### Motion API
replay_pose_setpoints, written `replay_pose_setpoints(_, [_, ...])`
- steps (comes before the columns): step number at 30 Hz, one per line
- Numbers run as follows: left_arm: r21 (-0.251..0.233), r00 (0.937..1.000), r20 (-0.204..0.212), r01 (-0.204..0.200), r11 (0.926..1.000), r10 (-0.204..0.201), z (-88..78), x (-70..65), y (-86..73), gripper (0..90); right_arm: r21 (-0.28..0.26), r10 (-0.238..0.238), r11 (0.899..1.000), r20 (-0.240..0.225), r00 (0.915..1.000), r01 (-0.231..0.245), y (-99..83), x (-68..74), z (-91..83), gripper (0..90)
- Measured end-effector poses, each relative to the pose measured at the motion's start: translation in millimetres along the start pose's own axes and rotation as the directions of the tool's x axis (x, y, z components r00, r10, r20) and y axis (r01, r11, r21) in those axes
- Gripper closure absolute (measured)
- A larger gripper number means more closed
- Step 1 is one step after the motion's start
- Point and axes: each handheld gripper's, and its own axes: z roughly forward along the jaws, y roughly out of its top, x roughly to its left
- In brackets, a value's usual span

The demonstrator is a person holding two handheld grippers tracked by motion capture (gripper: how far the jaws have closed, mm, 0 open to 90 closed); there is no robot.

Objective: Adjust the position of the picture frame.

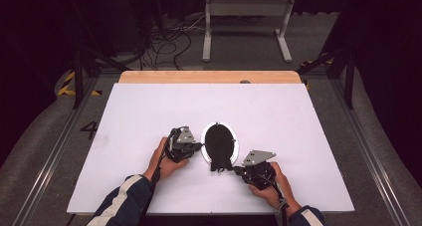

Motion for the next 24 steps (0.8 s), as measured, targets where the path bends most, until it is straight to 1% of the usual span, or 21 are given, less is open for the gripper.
replay_pose_setpoints(3, [-0.001,1.0000,0.004,0.006,1.0000,-0.006,2.4,0.2,2.4,89.6,-0.002,-0.004,1.000,0.004,1.0000,0.004,0.2,1.2,0.5,90.0])
replay_pose_setpoints(5, [0.002,1.0000,-0.003,-0.007,1.0000,0.007,2.4,0.1,2.7,89.6,-0.002,-0.012,1.000,0.005,0.9999,0.012,0.3,1.4,0.6,90.0])
replay_pose_setpoints(6, [0.001,1.0000,0.001,0.005,1.0000,-0.005,2.3,-0.6,2.3,89.4,-0.003,-0.012,1.000,0.004,0.9999,0.013,0.0,1.2,0.7,90.0])
replay_pose_setpoints(10, [0.007,1.0000,-0.001,-0.008,0.9999,0.008,1.8,-0.6,2.7,88.5,-0.011,-0.009,1.000,-0.006,0.9999,0.009,-1.2,-0.3,0.5,90.0])
replay_pose_setpoints(12, [0.009,0.9999,-0.010,-0.013,0.9999,0.013,1.8,-1.8,2.9,88.5,-0.013,-0.015,1.000,-0.005,0.9999,0.015,-1.6,-0.1,0.4,90.0])
replay_pose_setpoints(13, [0.013,0.9997,-0.008,-0.025,0.9996,0.025,1.6,-1.8,3.2,88.6,-0.016,-0.014,1.000,-0.004,0.9999,0.013,-2.0,0.0,0.4,90.0])
replay_pose_setpoints(15, [0.012,0.9996,-0.006,-0.027,0.9996,0.027,1.4,-2.3,3.2,88.5,-0.019,-0.010,1.000,-0.004,0.9999,0.010,-2.2,0.2,0.5,90.0])
replay_pose_setpoints(16, [0.018,0.9996,0.003,-0.028,0.9995,0.028,0.1,-2.7,2.8,87.6,-0.020,-0.005,1.000,-0.007,1.0000,0.005,-2.3,-0.4,0.5,90.0])
replay_pose_setpoints(17, [0.018,0.9996,0.003,-0.028,0.9995,0.028,0.1,-2.7,2.8,86.5,-0.020,-0.005,1.000,-0.007,1.0000,0.005,-2.3,-0.4,0.5,90.0])
replay_pose_setpoints(19, [0.022,0.9995,0.025,-0.022,0.9995,0.022,-3.5,-2.9,0.5,85.5,-0.019,-0.001,1.000,-0.018,0.9998,0.001,-2.3,-2.1,0.3,89.9])
replay_pose_setpoints(20, [0.022,0.9995,0.025,-0.022,0.9995,0.022,-3.5,-2.9,0.5,85.3,-0.019,-0.001,1.000,-0.018,0.9998,0.001,-2.3,-2.1,0.3,89.9])
replay_pose_setpoints(21, [0.031,0.9990,0.015,-0.041,0.9986,0.041,-6.8,-4.6,-1.2,85.3,-0.019,0.003,1.000,-0.022,0.9997,-0.004,-2.0,-2.8,0.5,89.8])
replay_pose_setpoints(22, [0.032,0.9982,0.029,-0.054,0.9980,0.054,-11.2,-4.9,-3.6,85.0,-0.019,0.012,1.000,-0.030,0.9995,-0.013,-2.0,-3.7,0.6,89.7])
replay_pose_setpoints(23, [0.025,0.9977,0.042,-0.054,0.9982,0.053,-15.6,-4.8,-6.3,84.2,-0.019,0.010,1.000,-0.035,0.9993,-0.010,-2.0,-4.7,0.6,89.7])
replay_pose_setpoints(24, [0.017,0.9975,0.041,-0.058,0.9982,0.057,-20.6,-5.7,-9.2,84.1,-0.017,0.012,1.000,-0.041,0.9991,-0.013,-1.8,-5.4,0.6,89.3])
